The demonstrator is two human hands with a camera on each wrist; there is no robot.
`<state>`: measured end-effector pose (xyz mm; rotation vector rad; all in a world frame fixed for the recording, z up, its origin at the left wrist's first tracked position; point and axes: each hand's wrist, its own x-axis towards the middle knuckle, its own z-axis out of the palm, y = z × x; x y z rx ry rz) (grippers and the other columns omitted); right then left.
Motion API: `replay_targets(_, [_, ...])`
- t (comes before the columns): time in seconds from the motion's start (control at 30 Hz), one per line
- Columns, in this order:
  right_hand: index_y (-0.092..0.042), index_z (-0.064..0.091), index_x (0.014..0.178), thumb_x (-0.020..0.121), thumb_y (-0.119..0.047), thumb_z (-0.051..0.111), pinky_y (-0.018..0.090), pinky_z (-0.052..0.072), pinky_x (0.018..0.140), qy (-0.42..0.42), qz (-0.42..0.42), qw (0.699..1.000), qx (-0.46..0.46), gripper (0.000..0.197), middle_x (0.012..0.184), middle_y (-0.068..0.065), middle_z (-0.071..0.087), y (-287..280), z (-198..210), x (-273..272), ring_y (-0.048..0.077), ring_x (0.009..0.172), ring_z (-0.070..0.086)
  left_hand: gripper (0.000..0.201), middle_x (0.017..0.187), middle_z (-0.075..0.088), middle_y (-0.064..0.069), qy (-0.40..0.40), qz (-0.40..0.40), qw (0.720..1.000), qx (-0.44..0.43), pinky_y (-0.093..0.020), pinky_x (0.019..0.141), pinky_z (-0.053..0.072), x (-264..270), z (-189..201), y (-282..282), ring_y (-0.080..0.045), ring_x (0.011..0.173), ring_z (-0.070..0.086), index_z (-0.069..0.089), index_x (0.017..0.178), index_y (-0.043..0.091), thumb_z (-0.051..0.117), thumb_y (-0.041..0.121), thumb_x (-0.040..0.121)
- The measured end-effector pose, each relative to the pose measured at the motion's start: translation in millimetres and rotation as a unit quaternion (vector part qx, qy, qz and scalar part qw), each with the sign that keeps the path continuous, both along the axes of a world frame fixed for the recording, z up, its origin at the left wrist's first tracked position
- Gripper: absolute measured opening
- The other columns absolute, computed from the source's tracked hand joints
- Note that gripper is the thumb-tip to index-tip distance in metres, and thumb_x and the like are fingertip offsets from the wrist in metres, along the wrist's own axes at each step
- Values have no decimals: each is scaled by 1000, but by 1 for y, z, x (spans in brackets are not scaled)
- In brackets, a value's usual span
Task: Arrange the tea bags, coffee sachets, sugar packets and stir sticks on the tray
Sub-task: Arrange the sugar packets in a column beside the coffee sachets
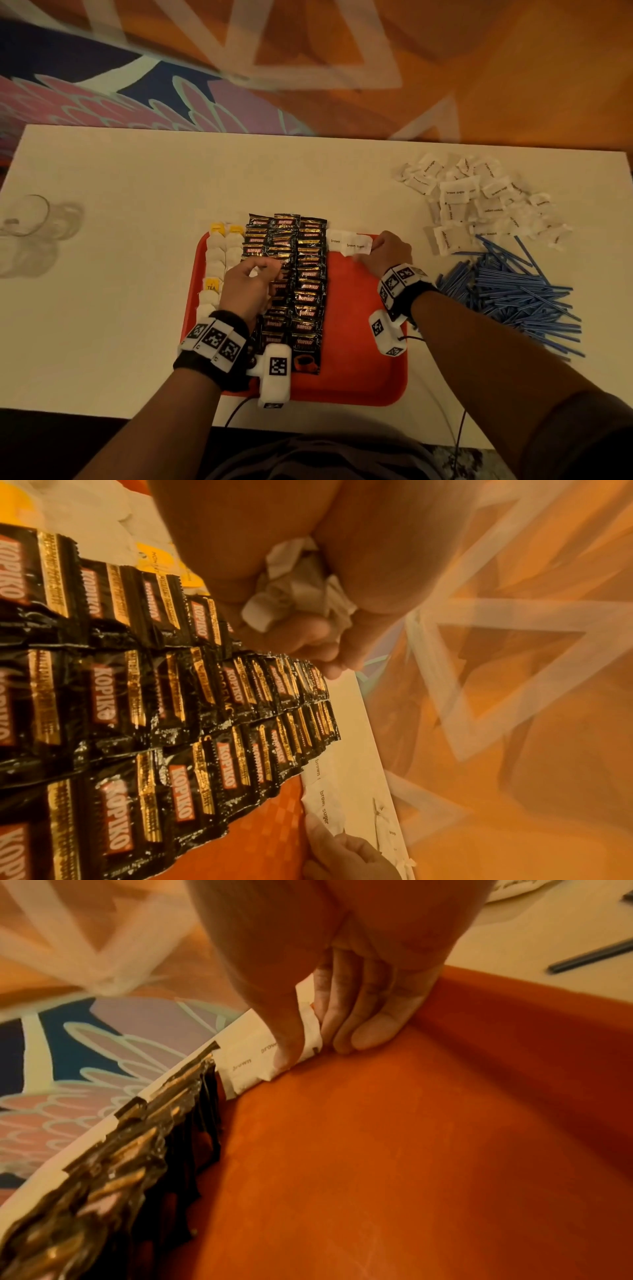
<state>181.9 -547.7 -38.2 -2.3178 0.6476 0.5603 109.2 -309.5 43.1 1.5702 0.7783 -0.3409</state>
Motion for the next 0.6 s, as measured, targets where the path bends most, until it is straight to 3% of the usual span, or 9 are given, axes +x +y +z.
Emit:
replay_targets(0.13, [-21,54,87,66,-37,86,29,45,65,-10,-4,1000,2,42,90,-1,58,4,-1,-3,19,76,55,7,79,67,0,3,-1,1000,1,-22,40,35,-5,-3,3,-9,53,51,68,94,16,67,22,93])
replay_targets(0.3, [-24,54,82,66,-39,86,27,42,61,-23,-25,999,10,38,81,-6,55,4,-1,-5,9,64,49,5,82,67,-2,8,6,1000,4,-22,40,35,-12,-4,9,-10,52,51,69,94,16,68,21,93])
replay_targets(0.43, [-23,56,85,62,-44,87,28,48,63,-26,-23,999,1,43,80,-8,55,4,3,-8,10,67,52,6,77,64,-3,15,8,1000,-2,-22,39,33,-17,-4,10,-11,50,46,68,92,17,67,23,94])
replay_targets(0.6, [-21,58,90,68,-41,85,26,46,69,-38,-23,999,6,40,86,-4,59,-1,18,-13,13,75,54,35,64,52,1,64,22,991,-116,-18,36,25,-14,5,1,-9,45,40,63,101,11,54,45,99])
